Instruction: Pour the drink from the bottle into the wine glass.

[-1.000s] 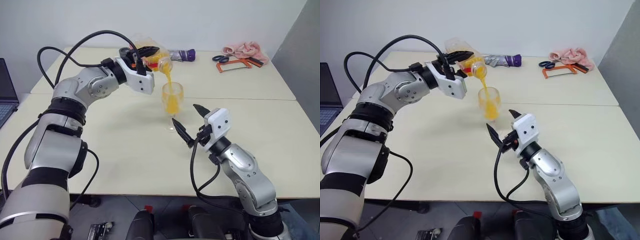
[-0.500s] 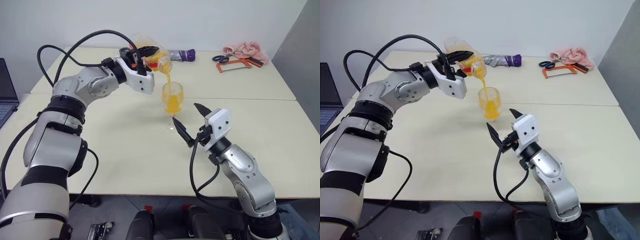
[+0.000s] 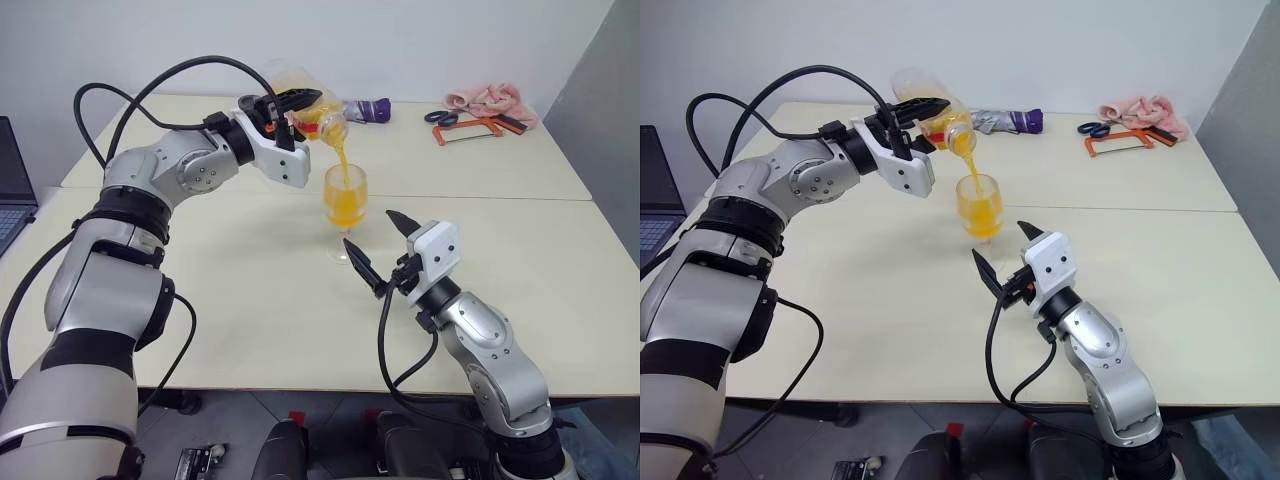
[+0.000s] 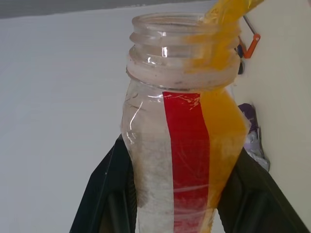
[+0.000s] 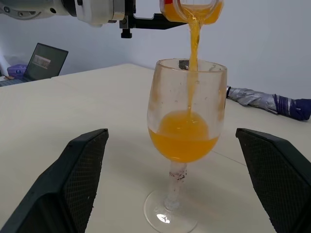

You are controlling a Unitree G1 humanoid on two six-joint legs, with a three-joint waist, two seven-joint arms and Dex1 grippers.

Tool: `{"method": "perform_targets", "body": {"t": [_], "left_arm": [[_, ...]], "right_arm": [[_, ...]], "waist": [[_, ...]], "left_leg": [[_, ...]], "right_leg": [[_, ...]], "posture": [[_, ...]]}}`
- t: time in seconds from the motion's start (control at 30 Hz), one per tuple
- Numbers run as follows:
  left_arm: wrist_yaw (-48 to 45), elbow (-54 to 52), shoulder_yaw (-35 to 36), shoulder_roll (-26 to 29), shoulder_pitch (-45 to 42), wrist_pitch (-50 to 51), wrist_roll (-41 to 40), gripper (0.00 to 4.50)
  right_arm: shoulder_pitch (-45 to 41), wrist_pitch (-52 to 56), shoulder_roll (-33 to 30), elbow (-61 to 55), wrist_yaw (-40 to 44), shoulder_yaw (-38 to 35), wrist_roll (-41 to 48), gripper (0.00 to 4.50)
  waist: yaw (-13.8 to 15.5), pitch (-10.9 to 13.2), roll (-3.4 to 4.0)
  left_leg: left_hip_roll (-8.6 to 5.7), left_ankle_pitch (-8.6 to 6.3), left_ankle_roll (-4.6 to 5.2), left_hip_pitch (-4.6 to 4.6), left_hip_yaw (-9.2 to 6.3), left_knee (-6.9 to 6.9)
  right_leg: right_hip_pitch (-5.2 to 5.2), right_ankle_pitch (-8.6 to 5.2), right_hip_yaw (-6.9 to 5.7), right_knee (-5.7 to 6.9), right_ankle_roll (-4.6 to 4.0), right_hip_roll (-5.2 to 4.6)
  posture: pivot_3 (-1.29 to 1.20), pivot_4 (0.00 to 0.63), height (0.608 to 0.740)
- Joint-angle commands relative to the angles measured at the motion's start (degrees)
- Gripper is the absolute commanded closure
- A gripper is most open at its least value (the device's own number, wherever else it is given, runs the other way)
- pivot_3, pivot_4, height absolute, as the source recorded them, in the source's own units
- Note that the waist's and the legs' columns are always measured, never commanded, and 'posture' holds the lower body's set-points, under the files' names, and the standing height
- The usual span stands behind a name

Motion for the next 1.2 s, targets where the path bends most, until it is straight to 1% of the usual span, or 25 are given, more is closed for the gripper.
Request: {"method": "perform_targets", "body": {"t": [0.03, 1.2], "left_arm": [[1.24, -0.38, 0.33, 1.05, -2.45, -0.18, -0.27, 2.83], [2.80, 0.39, -1.04, 1.34, -3.63, -0.09, 0.68, 2.83]], "right_arm": [[0.13, -0.85, 0.43, -1.41, 0.21, 0.26, 0.32, 0.00], [0.61, -0.77, 0.93, -1.10, -0.01, 1.04, -0.11, 0.00]], "waist": [[0.00, 0.00, 0.00], [0.00, 0.00, 0.00]], "left_leg": [[0.00, 0.00, 0.00, 0.00, 0.00, 0.00], [-0.01, 0.00, 0.00, 0.00, 0.00, 0.02]], "right_leg": [[0.00, 0.00, 0.00, 0.00, 0.00, 0.00], [0.00, 0.00, 0.00, 0.02, 0.00, 0.00]], "posture": [[0.00, 0.150, 0.740], [0.00, 0.150, 0.740]]}}
